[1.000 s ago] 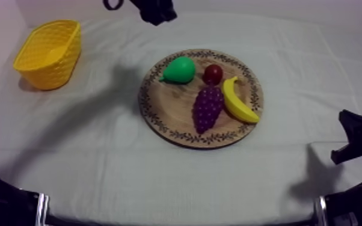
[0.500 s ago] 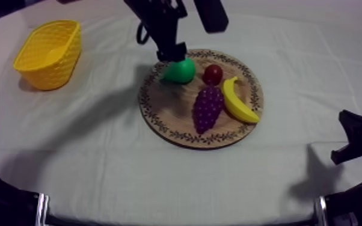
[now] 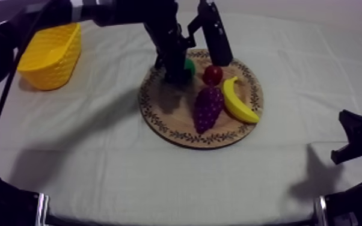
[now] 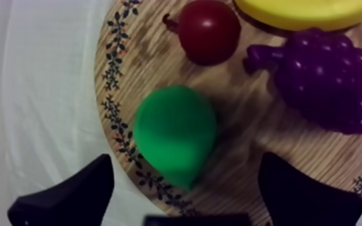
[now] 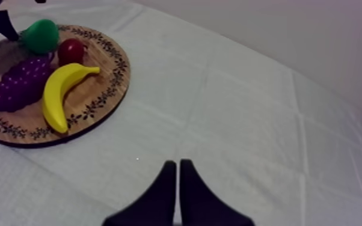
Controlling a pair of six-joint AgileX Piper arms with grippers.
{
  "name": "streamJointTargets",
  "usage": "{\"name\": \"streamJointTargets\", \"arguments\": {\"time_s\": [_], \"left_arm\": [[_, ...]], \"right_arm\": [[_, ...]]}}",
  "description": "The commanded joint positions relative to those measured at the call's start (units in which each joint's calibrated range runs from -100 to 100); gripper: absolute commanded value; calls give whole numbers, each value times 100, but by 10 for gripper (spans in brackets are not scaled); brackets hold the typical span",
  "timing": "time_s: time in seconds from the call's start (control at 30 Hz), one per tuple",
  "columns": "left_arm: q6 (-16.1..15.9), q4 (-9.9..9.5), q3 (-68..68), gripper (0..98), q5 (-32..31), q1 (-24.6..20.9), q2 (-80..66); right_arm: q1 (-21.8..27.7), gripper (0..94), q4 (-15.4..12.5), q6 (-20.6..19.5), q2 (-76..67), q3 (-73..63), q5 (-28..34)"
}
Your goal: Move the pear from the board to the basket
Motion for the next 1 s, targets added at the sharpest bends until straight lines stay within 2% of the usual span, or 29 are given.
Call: {"name": "streamJointTargets", "arguments": {"time_s": [0.0,0.3,0.6,0.97], "left_arm": [[-7,-20,-36,895,5,-13,96],[-12,-48,-134,876,-144,13,545],[-55,10,-497,811,-172,35,841],[-76,-12,-1143,699,124,-4,1244]], "right_arm": [[-2,3,0,2,-1,-1,0],[-2,3,0,2,-1,-1,0],[-2,3,0,2,-1,-1,0],[-2,3,0,2,-1,-1,0]]}}
